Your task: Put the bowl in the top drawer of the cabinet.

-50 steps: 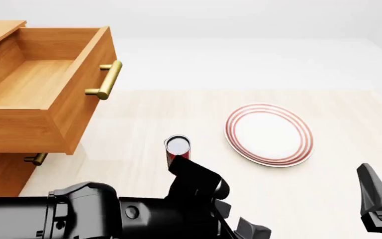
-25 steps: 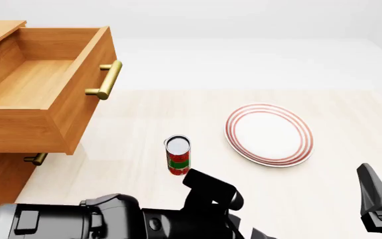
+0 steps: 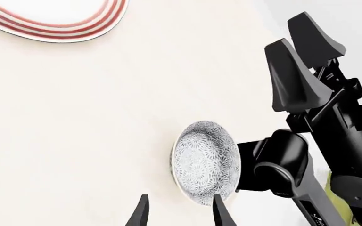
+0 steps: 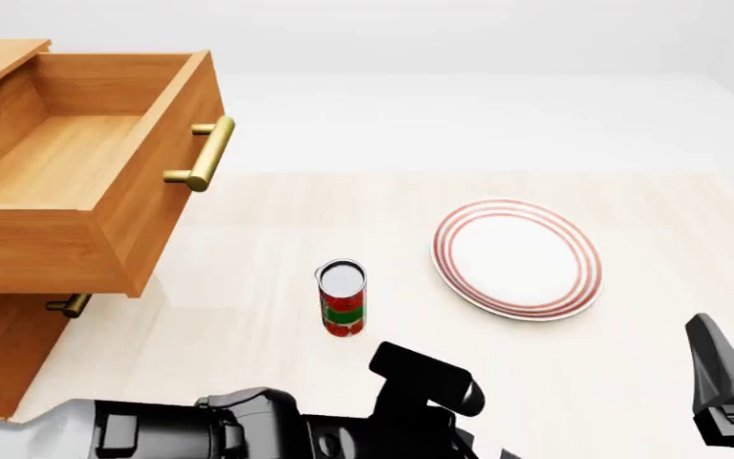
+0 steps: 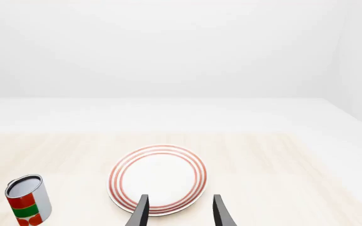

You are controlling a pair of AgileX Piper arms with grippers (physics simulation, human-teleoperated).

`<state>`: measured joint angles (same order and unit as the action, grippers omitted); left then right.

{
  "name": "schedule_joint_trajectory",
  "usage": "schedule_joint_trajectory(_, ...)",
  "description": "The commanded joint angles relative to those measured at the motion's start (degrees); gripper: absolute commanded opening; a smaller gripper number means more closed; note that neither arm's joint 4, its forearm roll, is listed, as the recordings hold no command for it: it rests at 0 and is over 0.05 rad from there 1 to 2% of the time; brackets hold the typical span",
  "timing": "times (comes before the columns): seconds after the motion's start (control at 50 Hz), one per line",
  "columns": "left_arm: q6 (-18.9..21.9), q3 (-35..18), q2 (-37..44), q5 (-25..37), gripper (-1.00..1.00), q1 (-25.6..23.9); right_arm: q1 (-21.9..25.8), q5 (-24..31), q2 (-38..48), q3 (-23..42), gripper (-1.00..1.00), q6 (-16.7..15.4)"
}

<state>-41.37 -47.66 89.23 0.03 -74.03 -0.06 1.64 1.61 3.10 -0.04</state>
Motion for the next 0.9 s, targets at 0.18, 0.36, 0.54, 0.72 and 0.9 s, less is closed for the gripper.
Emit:
schedule_joint_trajectory(0.18,-1.6,-1.34,3.59,-1.46,1.0,-1.07,0.0,0.0,-0.01,0.0,1.0,0.0)
schedule_joint_trajectory(0.36,-2.38,-2.03,5.53,-2.25,1.0,-1.46,0.01,0.0,0.01,0.0,1.0,0.01)
schedule_joint_trajectory(0.54,-3.1,-2.44,7.34,-3.14,1.0,-1.95,0.0,0.0,0.01,0.0,1.0,0.01)
schedule_joint_trajectory(0.72,-3.62,-2.81,9.03,-4.07,1.0,-1.77,-0.01,0.0,0.01,0.0,1.0,0.0)
schedule_joint_trajectory(0.9,-3.83,-3.36,10.25,-4.5,1.0,-1.82,0.0,0.0,-0.01,0.0,1.0,0.0)
